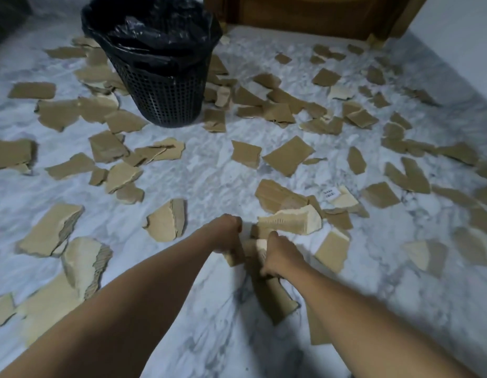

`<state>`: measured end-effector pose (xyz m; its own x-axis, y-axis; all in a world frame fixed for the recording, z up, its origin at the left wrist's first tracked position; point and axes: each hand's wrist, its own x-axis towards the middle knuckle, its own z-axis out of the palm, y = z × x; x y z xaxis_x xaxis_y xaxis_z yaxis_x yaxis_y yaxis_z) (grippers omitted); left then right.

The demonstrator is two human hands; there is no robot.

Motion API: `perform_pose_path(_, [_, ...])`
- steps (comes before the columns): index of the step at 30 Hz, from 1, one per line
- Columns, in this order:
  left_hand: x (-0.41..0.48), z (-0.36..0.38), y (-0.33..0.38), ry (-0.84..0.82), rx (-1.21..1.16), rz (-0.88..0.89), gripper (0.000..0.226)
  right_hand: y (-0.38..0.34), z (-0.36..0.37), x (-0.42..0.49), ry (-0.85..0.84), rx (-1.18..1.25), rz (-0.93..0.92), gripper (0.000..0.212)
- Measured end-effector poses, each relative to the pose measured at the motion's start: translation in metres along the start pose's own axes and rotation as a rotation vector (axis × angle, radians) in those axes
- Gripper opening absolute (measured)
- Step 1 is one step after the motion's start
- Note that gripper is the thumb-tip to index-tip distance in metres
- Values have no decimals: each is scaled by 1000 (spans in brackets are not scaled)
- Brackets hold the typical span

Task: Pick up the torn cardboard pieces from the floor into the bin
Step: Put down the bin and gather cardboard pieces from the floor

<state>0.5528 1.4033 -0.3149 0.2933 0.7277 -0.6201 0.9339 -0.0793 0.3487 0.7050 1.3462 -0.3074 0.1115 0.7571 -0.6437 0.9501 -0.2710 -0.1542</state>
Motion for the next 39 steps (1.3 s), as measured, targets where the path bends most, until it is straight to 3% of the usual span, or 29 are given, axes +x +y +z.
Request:
perform_pose_path(5, [1, -24, -34, 103, -3, -48, 40, -20, -16, 20, 7, 61, -97, 85])
perform_pose_path(9, [-2, -45, -46, 3, -36, -89, 35, -25, -67, 36, -164, 72, -158, 27])
perform_pose_path(11, [-1, -49, -40, -45, -60, -64, 45, -17, -93, 43, -125, 23, -142, 40])
perform_pose_path(14, [6, -38, -12, -64, 12, -12, 53, -2, -109, 49, -49, -80, -113, 18])
perform_pose_path(18, [15, -3, 20, 12, 150, 96, 63, 26, -87, 61, -20, -268, -72, 55])
perform_pose_path(22, [18, 17, 20, 131, 210, 123, 57, 48, -64, 68, 37, -331, -139, 57])
perform_pose_path(27, [23, 13, 8, 95, 110, 86, 72, 44, -55, 70, 166, -347, -254, 51])
perform_pose_path(30, [21, 7, 0, 48, 84, 56, 67, 35, -63, 73, 124, -200, -234, 55])
perform_pose_path(34, [21, -14, -2, -61, 99, 101, 25, 23, -97, 78, -10, 141, -187, 71])
perform_pose_path(37, [25, -29, 7, -29, 94, 143, 26, 22, -122, 75, -47, 187, -183, 26])
perform_pose_path(39, [29, -33, 17, -1, 132, 154, 23, 24, -131, 74, -81, 329, -164, 20])
